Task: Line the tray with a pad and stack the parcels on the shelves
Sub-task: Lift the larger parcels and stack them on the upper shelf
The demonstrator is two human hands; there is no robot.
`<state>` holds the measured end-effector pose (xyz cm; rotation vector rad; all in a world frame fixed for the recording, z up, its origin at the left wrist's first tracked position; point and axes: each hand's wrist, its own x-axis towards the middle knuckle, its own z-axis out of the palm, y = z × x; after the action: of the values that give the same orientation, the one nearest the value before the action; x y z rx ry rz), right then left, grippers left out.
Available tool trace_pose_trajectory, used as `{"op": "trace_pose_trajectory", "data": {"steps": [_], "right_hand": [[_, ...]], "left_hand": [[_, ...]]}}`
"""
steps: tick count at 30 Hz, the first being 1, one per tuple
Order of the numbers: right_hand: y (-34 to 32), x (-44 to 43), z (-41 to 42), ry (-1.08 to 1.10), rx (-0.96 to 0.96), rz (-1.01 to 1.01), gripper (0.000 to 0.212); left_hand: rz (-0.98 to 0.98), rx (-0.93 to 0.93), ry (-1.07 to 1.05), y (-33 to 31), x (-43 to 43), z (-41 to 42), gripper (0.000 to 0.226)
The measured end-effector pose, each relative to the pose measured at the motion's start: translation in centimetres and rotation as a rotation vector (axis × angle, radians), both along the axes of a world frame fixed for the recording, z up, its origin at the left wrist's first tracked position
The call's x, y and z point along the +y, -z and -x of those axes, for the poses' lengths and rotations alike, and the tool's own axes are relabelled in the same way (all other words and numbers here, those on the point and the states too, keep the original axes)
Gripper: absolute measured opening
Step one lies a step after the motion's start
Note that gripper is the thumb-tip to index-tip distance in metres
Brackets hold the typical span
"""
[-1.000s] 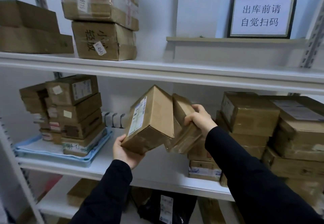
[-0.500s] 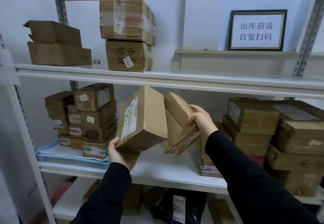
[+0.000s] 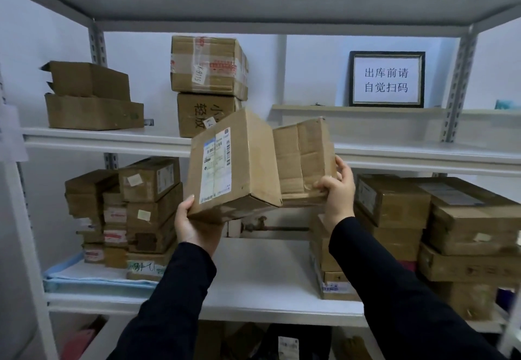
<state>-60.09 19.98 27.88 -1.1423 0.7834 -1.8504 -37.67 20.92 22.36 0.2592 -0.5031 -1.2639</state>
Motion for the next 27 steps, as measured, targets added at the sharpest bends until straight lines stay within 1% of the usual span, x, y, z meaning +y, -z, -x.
{"op": "trace_pose_trajectory", "data": {"steps": [4,7,9,12,14,16,18,20,22,24,25,27], "right_hand": [[-1.3,-0.3,-0.2,0.123,-0.141,0.082,0.075],[-2.2,-0.5,-0.4,0.185,-0.171,0.08,0.084],[-2.8,-0.7,-0.4,0.212,-0.198,0.084,0.086],[-3.3,-1.3,-0.4,0.215,-0.252,0.121,0.075],[-3.9,-1.4,-0.6,0.195,-0.33,0.166,0.069],[-4.6,-1.6,-0.8,0.142,-0.391,0.197,0.068],[-5.1,-1.7,-0.8,0.093,-0.363,0.218,0.067],[-5.4,-1.9,-0.8,0.047,-0.312,0.236,0.073],[-5.7,-1.9,-0.9,0.043,-0.234,0.237,0.081],[-6.0,-2.0,-0.8,0.069,-0.145,0.218,0.084],[-6.2,-2.4,-0.6,0.087,-0.114,0.203,0.082],[-6.6,-3.4,-0.2,0.097,-0.08,0.179,0.068]], "left_hand": [[0.011,-0.052,-0.015,-1.5,-0.8,-0.3,0.034],[-0.011,-0.08,-0.055,-1.6,-1.2,-0.5,0.035],[-0.022,-0.069,-0.09,-1.5,-1.5,-0.5,0.033],[-0.045,-0.093,-0.153,-1.6,-1.9,-0.4,0.032],[-0.061,-0.168,-0.187,-1.8,-2.1,-0.1,0.04],[-0.051,-0.26,-0.207,-2.7,-1.9,0.5,0.045],[-0.001,-0.368,-0.242,-3.8,-2.0,1.2,0.044],[0.052,-0.474,-0.288,-5.1,-2.4,1.8,0.04],[0.086,-0.539,-0.331,-6.1,-2.9,2.5,0.029],[0.096,-0.585,-0.364,-7.0,-3.4,3.4,0.028],[0.085,-0.584,-0.376,-7.4,-3.6,3.8,0.028],[0.029,-0.542,-0.389,-8.2,-4.3,4.6,0.031]]}}
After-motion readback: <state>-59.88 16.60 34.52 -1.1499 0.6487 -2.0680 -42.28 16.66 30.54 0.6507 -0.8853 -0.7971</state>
